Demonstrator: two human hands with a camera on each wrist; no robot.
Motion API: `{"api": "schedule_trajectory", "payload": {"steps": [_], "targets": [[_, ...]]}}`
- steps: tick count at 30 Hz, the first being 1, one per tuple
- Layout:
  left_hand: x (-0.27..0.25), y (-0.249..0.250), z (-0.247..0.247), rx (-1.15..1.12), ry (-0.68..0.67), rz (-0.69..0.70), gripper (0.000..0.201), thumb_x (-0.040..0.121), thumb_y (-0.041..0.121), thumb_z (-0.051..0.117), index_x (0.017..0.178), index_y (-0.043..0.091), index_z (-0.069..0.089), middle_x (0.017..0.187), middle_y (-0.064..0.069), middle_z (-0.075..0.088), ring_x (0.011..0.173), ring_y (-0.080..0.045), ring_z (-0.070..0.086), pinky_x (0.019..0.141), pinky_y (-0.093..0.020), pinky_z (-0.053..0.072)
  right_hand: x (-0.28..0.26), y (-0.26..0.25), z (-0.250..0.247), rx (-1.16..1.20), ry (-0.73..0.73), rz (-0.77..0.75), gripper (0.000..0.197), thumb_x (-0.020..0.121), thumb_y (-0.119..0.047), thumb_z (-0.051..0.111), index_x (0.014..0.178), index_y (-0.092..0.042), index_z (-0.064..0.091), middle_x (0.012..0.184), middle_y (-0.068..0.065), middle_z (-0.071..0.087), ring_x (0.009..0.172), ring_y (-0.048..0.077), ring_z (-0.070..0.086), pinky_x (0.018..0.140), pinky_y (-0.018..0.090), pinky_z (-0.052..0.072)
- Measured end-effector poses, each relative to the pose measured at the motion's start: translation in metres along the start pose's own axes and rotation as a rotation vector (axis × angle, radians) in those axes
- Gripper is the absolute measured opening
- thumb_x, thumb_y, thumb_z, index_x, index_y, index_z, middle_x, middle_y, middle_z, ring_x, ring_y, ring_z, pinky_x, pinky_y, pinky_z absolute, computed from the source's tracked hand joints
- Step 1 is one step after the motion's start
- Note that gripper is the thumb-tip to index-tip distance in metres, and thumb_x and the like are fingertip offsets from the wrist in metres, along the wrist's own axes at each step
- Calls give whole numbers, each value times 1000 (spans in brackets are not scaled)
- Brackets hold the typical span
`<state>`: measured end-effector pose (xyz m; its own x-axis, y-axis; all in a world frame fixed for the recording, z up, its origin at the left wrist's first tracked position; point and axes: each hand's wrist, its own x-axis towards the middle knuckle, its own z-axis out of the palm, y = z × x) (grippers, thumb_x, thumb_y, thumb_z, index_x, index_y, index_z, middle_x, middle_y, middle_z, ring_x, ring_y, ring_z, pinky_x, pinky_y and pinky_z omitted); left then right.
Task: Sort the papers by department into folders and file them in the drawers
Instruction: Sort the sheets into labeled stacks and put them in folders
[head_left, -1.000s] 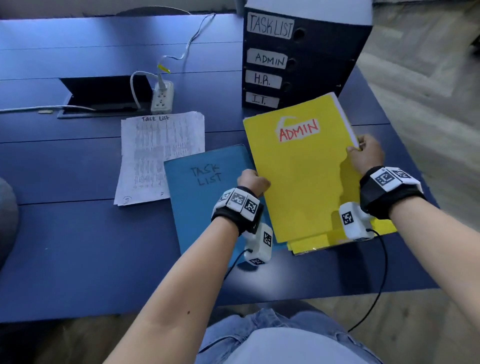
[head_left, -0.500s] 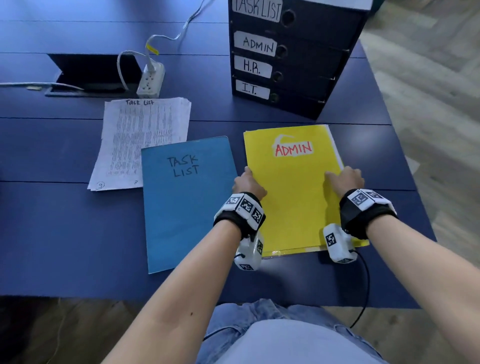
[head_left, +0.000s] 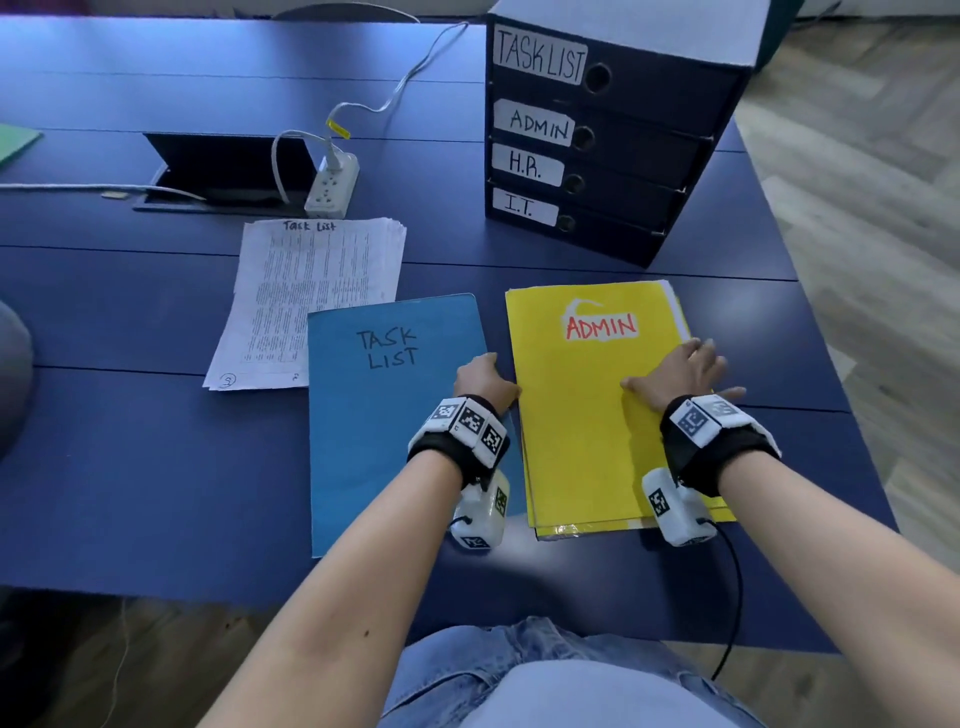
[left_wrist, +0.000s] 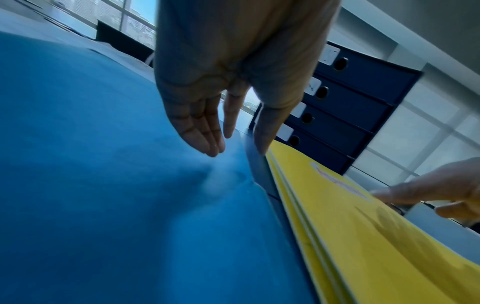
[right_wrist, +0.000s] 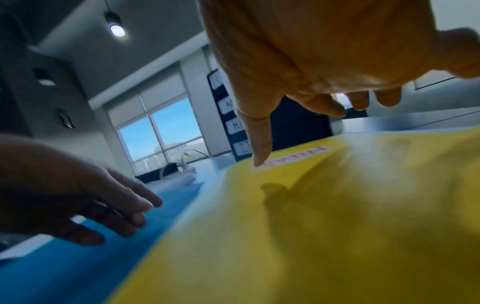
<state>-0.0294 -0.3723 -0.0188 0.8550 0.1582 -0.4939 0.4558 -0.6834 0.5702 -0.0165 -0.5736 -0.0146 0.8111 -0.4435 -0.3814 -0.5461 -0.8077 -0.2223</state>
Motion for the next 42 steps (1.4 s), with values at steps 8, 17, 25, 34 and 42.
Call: {"api": "schedule_trajectory", "payload": {"steps": [8, 17, 25, 34, 42], "targets": [[6, -67, -62, -18, 311, -212, 43, 82, 13, 59, 121, 3, 44, 131, -19, 36, 124, -33, 33, 98, -35, 35, -60, -95, 20, 153, -94, -406, 82, 84, -40, 63, 145, -7, 19, 154, 11, 9, 142, 27, 10, 111, 47, 18], [-8, -136, -101, -231, 299, -367, 58, 84, 11, 61, 131, -2, 31, 135, -20, 40, 124, -34, 41, 99, -34, 34, -109, -128, 78, 70, -219, -339, 55, 83, -29, 62, 125, 0, 42, 134, 19, 41, 125, 33, 37, 100, 35, 32], [3, -162, -130, -487, 424, -128, 24, 94, 9, 41, 109, -4, 55, 106, -20, 59, 94, -30, 52, 75, -27, 37, -120, -123, 90, 228, -192, -305, 48, 89, -25, 54, 129, -2, 44, 135, 19, 41, 125, 33, 39, 100, 36, 33], [23, -175, -141, -595, 417, -84, 23, 94, 7, 40, 72, 7, 43, 70, -4, 44, 79, -17, 38, 50, -18, 32, -145, -125, 100, 635, -161, -320, 73, 90, -35, 57, 147, -11, 20, 154, 7, 22, 141, 20, 23, 115, 35, 21], [28, -168, -141, -565, 160, -10, 32, 88, 7, 51, 120, 1, 48, 108, -20, 58, 95, -31, 58, 92, -40, 47, -128, -122, 85, 628, 30, -295, 53, 66, -42, 65, 94, 2, 56, 105, 21, 60, 98, 38, 58, 84, 49, 50]]}}
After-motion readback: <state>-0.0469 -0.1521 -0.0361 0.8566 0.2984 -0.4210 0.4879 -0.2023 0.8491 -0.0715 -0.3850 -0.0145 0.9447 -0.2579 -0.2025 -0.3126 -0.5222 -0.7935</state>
